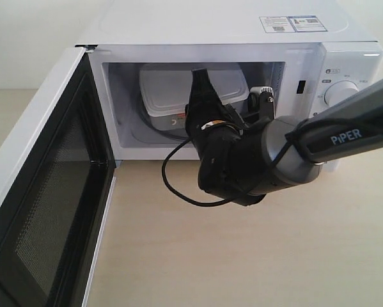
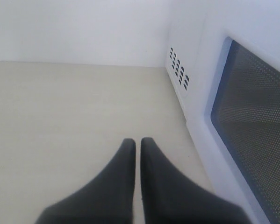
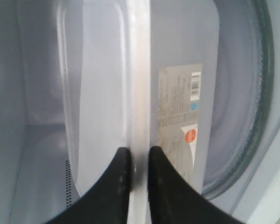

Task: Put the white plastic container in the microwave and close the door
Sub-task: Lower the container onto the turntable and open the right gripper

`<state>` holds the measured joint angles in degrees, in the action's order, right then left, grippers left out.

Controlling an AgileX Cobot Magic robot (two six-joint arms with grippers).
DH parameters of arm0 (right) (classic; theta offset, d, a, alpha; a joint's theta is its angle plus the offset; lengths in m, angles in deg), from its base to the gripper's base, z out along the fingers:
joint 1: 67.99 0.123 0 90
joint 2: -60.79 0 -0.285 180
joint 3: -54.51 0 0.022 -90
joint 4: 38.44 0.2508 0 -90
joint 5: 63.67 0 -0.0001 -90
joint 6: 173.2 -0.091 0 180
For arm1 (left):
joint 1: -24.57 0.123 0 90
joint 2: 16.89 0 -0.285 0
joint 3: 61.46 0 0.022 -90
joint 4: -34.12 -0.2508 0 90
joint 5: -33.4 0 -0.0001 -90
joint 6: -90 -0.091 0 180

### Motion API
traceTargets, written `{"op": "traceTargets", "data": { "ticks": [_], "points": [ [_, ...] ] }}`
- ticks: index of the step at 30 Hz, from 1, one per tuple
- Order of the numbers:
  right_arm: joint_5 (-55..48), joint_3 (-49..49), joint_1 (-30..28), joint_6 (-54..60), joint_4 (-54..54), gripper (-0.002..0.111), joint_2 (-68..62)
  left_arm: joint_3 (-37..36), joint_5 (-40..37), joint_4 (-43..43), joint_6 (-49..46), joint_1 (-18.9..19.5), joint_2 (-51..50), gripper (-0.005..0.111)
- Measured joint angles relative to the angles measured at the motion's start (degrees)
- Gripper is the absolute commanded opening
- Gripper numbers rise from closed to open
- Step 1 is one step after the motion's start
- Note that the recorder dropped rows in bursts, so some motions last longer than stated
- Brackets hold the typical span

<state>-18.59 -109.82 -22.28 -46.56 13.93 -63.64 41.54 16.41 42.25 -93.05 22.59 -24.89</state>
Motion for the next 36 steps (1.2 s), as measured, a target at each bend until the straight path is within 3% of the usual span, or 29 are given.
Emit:
{"op": "traceTargets", "data": {
  "ticks": [6, 13, 23, 36],
  "points": [
    [-0.8, 0.0, 0.0, -0.9, -0.8, 0.005, 0.0, 0.0, 0.0, 0.0, 0.0, 0.0, 0.0, 0.004],
    [-0.4, 0.0, 0.0, -2.1, -1.1, 0.048, 0.0, 0.0, 0.0, 0.0, 0.0, 0.0, 0.0, 0.004],
    [0.1, 0.0, 0.0, -2.8, -1.3, 0.049, 0.0, 0.0, 0.0, 0.0, 0.0, 0.0, 0.0, 0.004],
    [-4.1, 3.7, 0.0, -7.3, -10.5, 0.049, 3.7, 0.0, 0.0, 0.0, 0.0, 0.0, 0.0, 0.004]
  ]
}}
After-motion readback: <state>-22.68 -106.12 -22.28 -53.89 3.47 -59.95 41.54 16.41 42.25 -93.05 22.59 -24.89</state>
